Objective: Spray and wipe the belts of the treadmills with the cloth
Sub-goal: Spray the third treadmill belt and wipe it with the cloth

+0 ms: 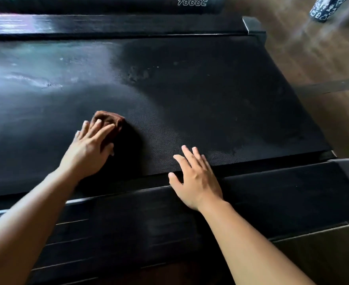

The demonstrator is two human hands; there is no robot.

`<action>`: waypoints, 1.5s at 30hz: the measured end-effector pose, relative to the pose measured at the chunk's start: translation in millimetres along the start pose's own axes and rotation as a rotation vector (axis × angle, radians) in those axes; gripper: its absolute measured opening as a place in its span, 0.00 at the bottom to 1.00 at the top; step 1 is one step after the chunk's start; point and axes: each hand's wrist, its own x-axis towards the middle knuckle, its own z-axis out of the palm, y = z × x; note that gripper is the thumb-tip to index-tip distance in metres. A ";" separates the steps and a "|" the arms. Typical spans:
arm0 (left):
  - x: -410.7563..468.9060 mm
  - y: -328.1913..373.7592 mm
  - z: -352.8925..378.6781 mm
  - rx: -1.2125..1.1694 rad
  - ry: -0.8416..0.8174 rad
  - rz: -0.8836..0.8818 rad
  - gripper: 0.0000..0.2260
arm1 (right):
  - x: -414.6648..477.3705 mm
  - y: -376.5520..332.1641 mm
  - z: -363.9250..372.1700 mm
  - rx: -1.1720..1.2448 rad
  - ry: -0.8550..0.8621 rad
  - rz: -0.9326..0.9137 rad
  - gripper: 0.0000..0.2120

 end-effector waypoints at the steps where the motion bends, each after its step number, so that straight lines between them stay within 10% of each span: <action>1: 15.6 1.4 0.7 0.021 0.013 -0.015 0.27 | -1.3 13.8 -5.0 -0.032 0.016 0.000 0.36; 11: 158.4 125.4 38.6 0.050 -0.037 0.046 0.30 | -11.6 137.7 -52.3 -0.235 -0.059 0.160 0.38; 19: 77.4 217.4 68.3 -0.022 -0.054 0.186 0.29 | -11.5 141.3 -43.3 -0.214 -0.005 0.192 0.36; 28: -29.6 141.7 53.2 -0.039 0.002 -0.059 0.28 | -10.8 139.9 -44.3 -0.196 0.009 0.206 0.37; 36: 76.8 98.7 43.9 -0.038 0.100 -0.300 0.26 | -10.7 141.4 -43.0 -0.208 0.025 0.202 0.36; 45: 170.5 218.9 70.6 0.043 -0.035 0.061 0.28 | -10.1 141.8 -44.8 -0.209 -0.028 0.206 0.36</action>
